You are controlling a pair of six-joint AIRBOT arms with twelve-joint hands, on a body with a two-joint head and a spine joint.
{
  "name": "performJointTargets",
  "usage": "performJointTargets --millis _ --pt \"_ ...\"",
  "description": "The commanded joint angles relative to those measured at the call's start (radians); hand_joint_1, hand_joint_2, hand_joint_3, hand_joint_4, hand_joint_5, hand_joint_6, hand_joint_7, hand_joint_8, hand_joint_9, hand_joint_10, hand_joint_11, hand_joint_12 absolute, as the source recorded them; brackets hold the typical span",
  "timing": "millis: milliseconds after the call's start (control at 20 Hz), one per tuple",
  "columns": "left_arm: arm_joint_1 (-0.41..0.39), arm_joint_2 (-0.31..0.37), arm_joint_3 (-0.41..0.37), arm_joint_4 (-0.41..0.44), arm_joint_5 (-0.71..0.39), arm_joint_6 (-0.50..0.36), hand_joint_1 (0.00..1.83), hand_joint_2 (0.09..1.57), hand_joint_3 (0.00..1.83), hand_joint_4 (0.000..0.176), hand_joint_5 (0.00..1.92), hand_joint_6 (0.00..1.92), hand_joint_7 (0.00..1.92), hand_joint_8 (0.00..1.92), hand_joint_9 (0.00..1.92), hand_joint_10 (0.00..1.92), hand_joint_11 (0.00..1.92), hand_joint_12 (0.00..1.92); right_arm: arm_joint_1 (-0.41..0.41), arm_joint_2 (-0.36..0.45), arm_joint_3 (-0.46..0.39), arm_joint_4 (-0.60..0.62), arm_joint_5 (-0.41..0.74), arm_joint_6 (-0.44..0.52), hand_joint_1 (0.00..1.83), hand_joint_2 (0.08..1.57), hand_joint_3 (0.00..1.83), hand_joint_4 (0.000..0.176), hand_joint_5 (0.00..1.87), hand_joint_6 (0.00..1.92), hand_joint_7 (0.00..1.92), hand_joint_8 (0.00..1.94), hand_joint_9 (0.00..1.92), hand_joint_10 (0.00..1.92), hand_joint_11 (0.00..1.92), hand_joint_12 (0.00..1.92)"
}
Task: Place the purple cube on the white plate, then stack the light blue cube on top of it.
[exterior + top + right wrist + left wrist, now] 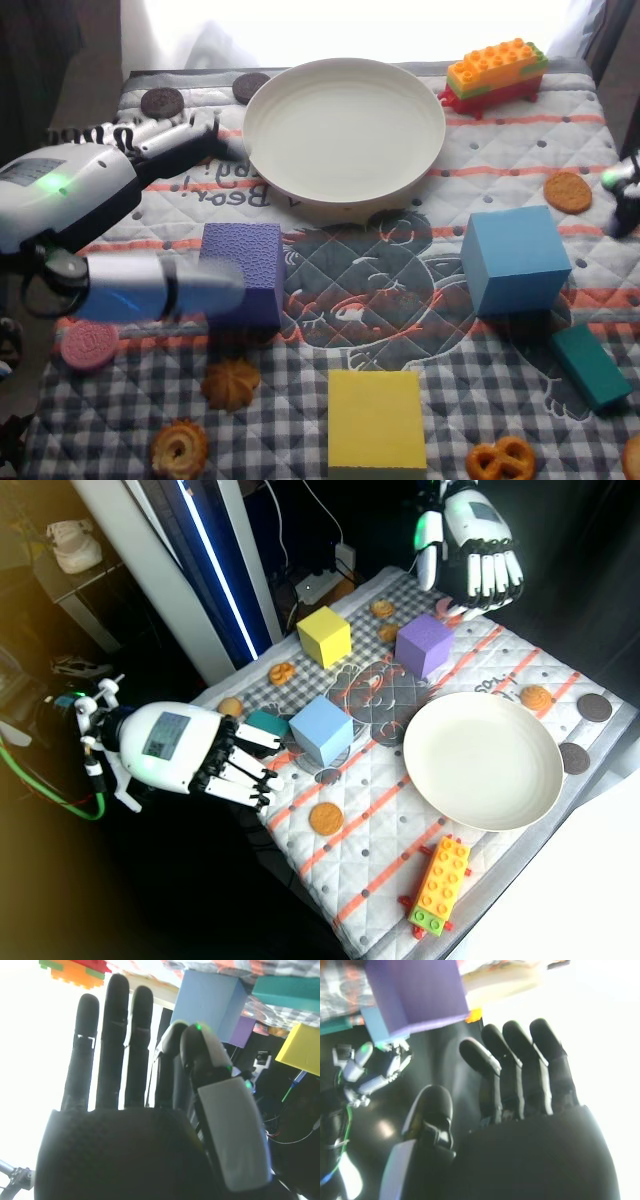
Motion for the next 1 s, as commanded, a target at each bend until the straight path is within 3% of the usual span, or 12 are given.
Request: performJointTargets --millis 0,100,200,350,400,450,500,550,650,750,950 --pt "-0.007 0.011 0.004 0.001 -0.112 -0.001 0.67 0.91 0.01 0.176 0.02 0.0 0.0 0.0 0.05 0.02 0.01 0.13 0.005 0.004 0.004 0.018 0.113 0.002 0.82 1.32 0.0 0.025 0.51 0.0 0.39 0.0 0.37 0.01 0.12 0.74" --pt "-0.001 0.02 -0.003 0.0 -0.113 -0.001 0.66 0.92 0.0 0.176 0.01 0.0 0.0 0.0 0.09 0.0 0.0 0.29 0.004 0.004 0.002 0.018 0.113 0.002 0.82 1.31 0.0 0.03 0.49 0.0 0.39 0.0 0.37 0.0 0.14 0.7" --pt "-0.009 0.017 0.001 0.006 -0.087 -0.001 0.63 0.92 0.0 0.176 0.02 0.0 0.0 0.0 0.09 0.0 0.0 0.42 0.002 0.004 0.002 0.018 0.113 0.002 0.81 1.31 0.0 0.025 0.48 0.0 0.41 0.0 0.41 0.01 0.18 0.69" --pt "-0.058 -0.023 0.039 0.033 0.012 -0.001 0.63 0.88 0.0 0.176 0.05 0.01 0.0 0.0 0.06 0.0 0.0 0.37 0.002 0.004 0.002 0.018 0.113 0.004 0.84 1.32 0.0 0.005 0.49 0.0 0.42 0.0 0.41 0.0 0.16 0.68" --pt "-0.083 -0.045 0.06 0.053 0.063 -0.001 0.63 0.89 0.0 0.176 0.06 0.01 0.0 0.0 0.07 0.0 0.0 0.36 0.002 0.004 0.002 0.018 0.113 0.004 0.84 1.32 0.0 0.004 0.5 0.0 0.42 0.0 0.4 0.0 0.17 0.64" --pt "-0.094 -0.055 0.068 0.064 0.086 -0.001 0.59 0.9 0.0 0.165 0.09 0.01 0.0 0.0 0.07 0.0 0.0 0.33 0.002 0.004 0.002 0.018 0.113 0.004 0.82 1.32 0.0 0.013 0.5 0.0 0.42 0.0 0.39 0.0 0.19 0.58" --pt "-0.11 -0.069 0.078 0.081 0.119 -0.001 0.62 0.88 0.0 0.157 0.13 0.01 0.02 0.0 0.1 0.01 0.0 0.39 0.002 0.004 0.002 0.018 0.113 0.004 0.81 1.33 0.0 0.016 0.51 0.0 0.42 0.0 0.39 0.0 0.19 0.57" --pt "-0.117 -0.076 0.083 0.089 0.138 -0.001 0.64 0.87 0.0 0.172 0.1 0.0 0.05 0.0 0.14 0.01 0.0 0.49 0.002 0.004 0.002 0.018 0.113 0.004 0.83 1.32 0.0 0.01 0.52 0.0 0.42 0.0 0.4 0.0 0.22 0.54" --pt "-0.122 -0.089 0.094 0.092 0.164 -0.001 0.75 0.83 0.0 0.176 0.12 0.0 0.24 0.0 0.28 0.01 0.0 0.78 0.002 0.004 0.002 0.018 0.113 0.004 0.86 1.33 0.0 0.0 0.52 0.0 0.42 0.0 0.41 0.01 0.24 0.53" --pt "-0.124 -0.103 0.111 0.091 0.192 -0.001 0.79 0.82 0.0 0.176 0.14 0.0 0.33 0.0 0.37 0.0 0.0 0.93 0.002 0.004 0.002 0.018 0.113 0.004 0.84 1.33 0.0 0.018 0.51 0.0 0.42 0.0 0.41 0.01 0.26 0.54" --pt "-0.13 -0.125 0.133 0.075 0.202 -0.001 0.84 0.88 0.0 0.176 0.23 0.0 0.45 0.0 0.47 0.01 0.02 1.03 0.002 0.004 0.002 0.018 0.113 0.004 0.89 1.31 0.0 0.002 0.51 0.0 0.43 0.0 0.42 0.0 0.23 0.54"
